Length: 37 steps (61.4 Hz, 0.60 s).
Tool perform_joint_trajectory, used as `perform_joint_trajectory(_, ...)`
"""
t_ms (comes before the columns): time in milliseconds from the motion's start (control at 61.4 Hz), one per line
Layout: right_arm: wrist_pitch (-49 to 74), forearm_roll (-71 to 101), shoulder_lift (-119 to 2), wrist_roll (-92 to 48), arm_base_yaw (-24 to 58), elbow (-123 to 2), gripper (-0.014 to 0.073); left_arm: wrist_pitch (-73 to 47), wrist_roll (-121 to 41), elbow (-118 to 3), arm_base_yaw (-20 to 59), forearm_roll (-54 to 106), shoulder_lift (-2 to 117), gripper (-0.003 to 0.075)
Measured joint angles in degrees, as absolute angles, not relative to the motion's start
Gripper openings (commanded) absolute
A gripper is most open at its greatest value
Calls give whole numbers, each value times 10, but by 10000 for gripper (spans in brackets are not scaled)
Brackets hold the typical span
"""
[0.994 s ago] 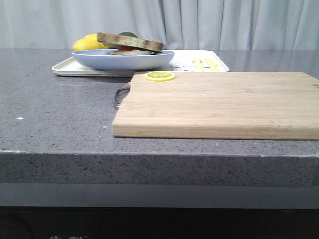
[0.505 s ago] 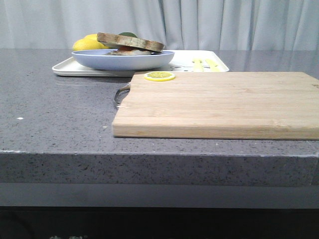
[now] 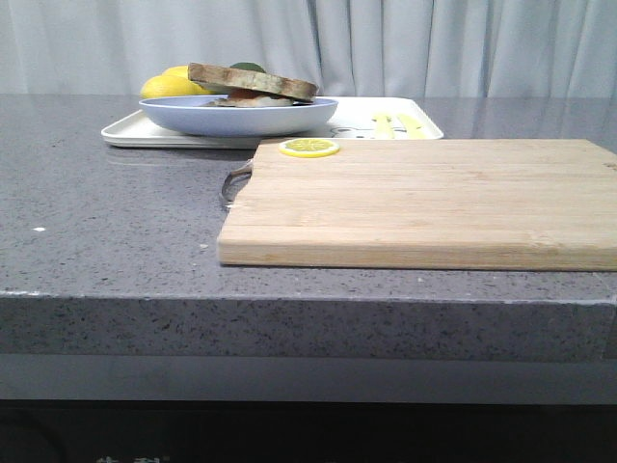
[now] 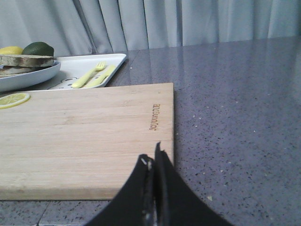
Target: Place bread and move sandwich to tray
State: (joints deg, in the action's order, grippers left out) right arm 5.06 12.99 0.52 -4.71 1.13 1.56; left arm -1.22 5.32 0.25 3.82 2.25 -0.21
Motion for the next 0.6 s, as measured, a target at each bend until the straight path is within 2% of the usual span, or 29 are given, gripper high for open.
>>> perform_joint_trajectory(603, 42, 94, 5, -30, 11, 16, -69, -12, 53, 3, 38, 22, -2, -20)
